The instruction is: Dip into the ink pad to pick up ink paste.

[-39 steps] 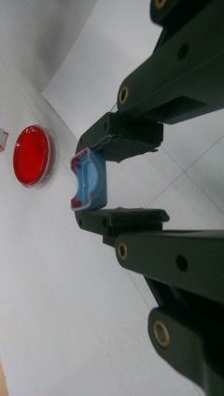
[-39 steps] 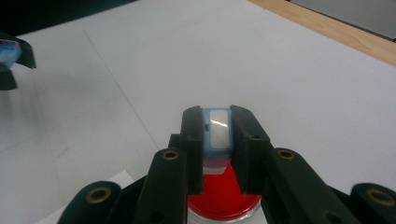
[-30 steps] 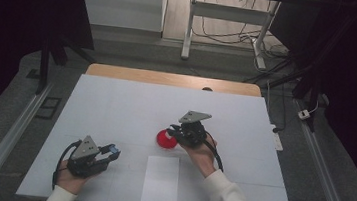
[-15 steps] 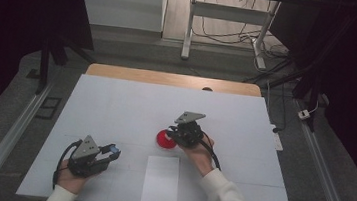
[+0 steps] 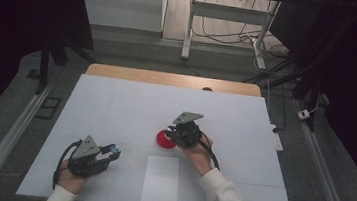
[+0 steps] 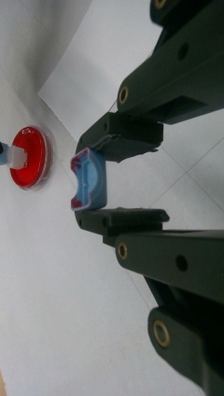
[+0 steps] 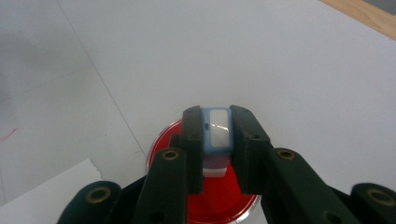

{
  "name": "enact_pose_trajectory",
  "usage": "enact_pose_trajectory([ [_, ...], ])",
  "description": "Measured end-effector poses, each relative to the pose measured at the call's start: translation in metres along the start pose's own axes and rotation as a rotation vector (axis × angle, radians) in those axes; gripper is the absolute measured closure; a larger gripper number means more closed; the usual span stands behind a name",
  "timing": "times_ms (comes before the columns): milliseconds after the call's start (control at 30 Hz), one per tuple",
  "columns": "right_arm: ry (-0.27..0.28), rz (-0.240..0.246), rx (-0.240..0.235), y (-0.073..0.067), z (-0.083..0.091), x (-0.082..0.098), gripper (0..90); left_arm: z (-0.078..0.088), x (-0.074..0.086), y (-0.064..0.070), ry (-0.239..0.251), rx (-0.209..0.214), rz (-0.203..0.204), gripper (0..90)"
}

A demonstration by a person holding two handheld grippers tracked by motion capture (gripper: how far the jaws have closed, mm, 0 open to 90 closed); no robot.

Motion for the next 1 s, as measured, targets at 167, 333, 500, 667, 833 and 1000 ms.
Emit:
enact_pose_trajectory([
  [167,-0.005,0.015,0.007,-0.0001,-0.0001,0.0004,74.8,-0.0008,0.0003,0.0004,-0.003,0.001,-0.001,64.6],
  [333,-0.011,0.009,-0.001,-0.0002,-0.0024,0.0022,74.8,-0.0010,0.0004,0.0006,-0.005,-0.001,-0.001,64.6],
  [500,-0.009,0.017,0.004,-0.0017,-0.0034,0.0029,75.1,-0.0011,0.0004,0.0005,-0.005,-0.001,-0.001,64.6],
  [667,-0.009,0.037,0.019,-0.0037,-0.0036,0.0027,75.1,-0.0012,0.0005,0.0009,-0.006,-0.001,-0.001,64.7],
  [833,-0.012,0.040,0.019,-0.0029,-0.0031,0.0034,75.1,-0.0014,0.0006,0.0011,-0.007,-0.002,0.000,64.7],
  [1000,-0.008,0.028,0.015,-0.0029,-0.0026,0.0030,75.0,-0.0009,0.0005,0.0007,-0.005,-0.001,-0.001,64.6],
])
Point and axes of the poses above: each handheld gripper's, and its own axes: z roughly backward along the jaws, x roughly out of its underside, y roughly to its right, the point moved 5 cm from there along -z, roughly forward along the jaws, and after that the axes turned 9 degrees about x, right-handed, at the moved point
